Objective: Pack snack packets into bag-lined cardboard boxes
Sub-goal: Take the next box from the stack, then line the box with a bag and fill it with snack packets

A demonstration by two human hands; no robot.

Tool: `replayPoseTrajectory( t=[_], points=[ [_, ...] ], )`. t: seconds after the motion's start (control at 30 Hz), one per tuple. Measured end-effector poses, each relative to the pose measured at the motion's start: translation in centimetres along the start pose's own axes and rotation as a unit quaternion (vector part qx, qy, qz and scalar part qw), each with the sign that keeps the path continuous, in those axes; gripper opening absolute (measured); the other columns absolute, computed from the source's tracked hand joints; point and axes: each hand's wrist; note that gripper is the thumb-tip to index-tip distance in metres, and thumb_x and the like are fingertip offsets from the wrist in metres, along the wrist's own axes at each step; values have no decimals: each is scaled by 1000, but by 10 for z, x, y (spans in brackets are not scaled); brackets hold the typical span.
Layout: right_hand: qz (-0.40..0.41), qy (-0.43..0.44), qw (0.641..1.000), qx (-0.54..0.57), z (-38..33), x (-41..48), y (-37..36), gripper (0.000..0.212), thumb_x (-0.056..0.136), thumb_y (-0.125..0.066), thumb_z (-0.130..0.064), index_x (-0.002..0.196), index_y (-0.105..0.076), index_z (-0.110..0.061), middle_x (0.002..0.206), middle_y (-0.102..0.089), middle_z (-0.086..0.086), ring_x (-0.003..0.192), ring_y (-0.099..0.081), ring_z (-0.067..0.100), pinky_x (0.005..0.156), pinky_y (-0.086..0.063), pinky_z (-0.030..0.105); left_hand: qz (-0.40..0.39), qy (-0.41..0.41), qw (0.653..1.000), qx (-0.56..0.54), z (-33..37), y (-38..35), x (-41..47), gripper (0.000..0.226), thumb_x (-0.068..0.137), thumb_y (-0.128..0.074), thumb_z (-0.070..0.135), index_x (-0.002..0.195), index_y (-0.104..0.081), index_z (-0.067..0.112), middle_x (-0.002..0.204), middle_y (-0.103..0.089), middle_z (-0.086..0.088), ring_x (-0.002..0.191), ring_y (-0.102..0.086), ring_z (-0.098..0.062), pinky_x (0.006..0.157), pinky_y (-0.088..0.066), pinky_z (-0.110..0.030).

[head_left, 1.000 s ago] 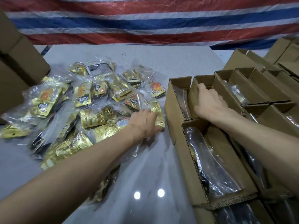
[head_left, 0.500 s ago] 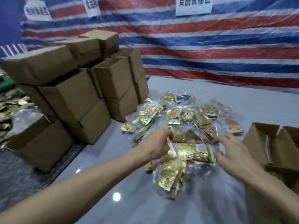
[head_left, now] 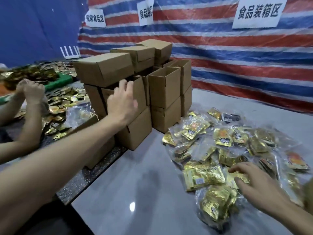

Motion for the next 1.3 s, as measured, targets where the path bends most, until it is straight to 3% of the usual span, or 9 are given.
replayPoseTrajectory(
  t=[0.1, 0.23, 0.4, 0.6, 0.7, 0.9, 1.1, 1.23, 1.3],
  points=[
    [-8, 18, 1000, 2, -6, 3, 2, 22, 96, -59, -27, 104, -55, -47, 118, -51, -23, 109, -53, 6, 91, -43, 35, -64, 83, 994, 20, -16, 4, 32, 53, 95, -65, 29, 139, -44, 8, 141, -45, -15, 119, -55, -38, 84, -48, -50],
    [-19, 35, 999, 5, -4, 2, 4, 21, 95, -59, -25, 100, -57, -46, 116, -53, -27, 110, -54, 0, 97, -44, 37, -138, 150, 979, -7, -30, 2, 46, 33, 97, -63, 26, 121, -60, 4, 121, -62, -19, 110, -61, -40, 89, -47, -47],
    [-17, 33, 999, 22, -2, -1, 6, 23, 95, -62, -23, 97, -59, -46, 111, -55, -27, 107, -55, -1, 94, -47, 34, -104, 170, 974, -104, -33, 0, 47, 20, 92, -57, 2, 108, -67, -2, 109, -66, -23, 102, -63, -41, 83, -52, -43],
    [-24, 32, 999, 28, 3, -2, 6, 25, 93, -63, -18, 96, -62, -44, 111, -57, -25, 107, -55, -3, 93, -43, 31, -76, 200, 962, -169, -29, 6, 52, 22, 91, -62, 6, 112, -69, 2, 109, -67, -18, 104, -63, -35, 80, -49, -35],
    [-24, 30, 999, 35, 8, -1, 5, 27, 92, -63, -14, 94, -63, -41, 111, -58, -22, 106, -54, -6, 90, -41, 27, -67, 208, 957, -192, -25, 13, 57, 24, 90, -64, 7, 113, -70, 3, 112, -66, -17, 105, -63, -34, 80, -49, -34],
    [-19, 37, 998, 39, 12, -1, 3, 27, 91, -65, -14, 92, -64, -42, 109, -59, -21, 104, -55, -6, 88, -41, 26, -61, 208, 953, -213, -15, 21, 62, 11, 88, -68, 7, 98, -73, 4, 94, -65, -10, 90, -61, -25, 73, -48, -31],
    [-17, 36, 998, 38, 18, -2, 4, 24, 94, -63, -17, 94, -63, -42, 111, -56, -24, 102, -55, -6, 86, -41, 23, -71, 192, 958, -201, -7, 39, 61, 12, 84, -69, 6, 95, -73, 5, 95, -68, -12, 90, -63, -27, 71, -50, -33],
    [-11, 32, 998, 49, 22, -4, 7, 26, 93, -63, -15, 95, -63, -41, 110, -58, -21, 102, -57, -2, 85, -42, 22, -89, 156, 969, -170, 3, 58, 51, 13, 83, -67, 9, 94, -74, 7, 92, -68, -12, 89, -63, -27, 72, -52, -34],
    [-5, 32, 998, 53, 23, -7, 9, 28, 93, -62, -14, 96, -61, -42, 110, -58, -20, 105, -56, -3, 86, -43, 23, -108, 120, 974, -161, 13, 69, 42, 10, 84, -68, 9, 92, -73, 10, 86, -67, -8, 82, -64, -23, 63, -50, -29]
  ],
)
Point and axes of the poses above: each hand's wrist, its own x-axis towards the middle knuckle, its own y-axis out of the back of the hand, z = x × y
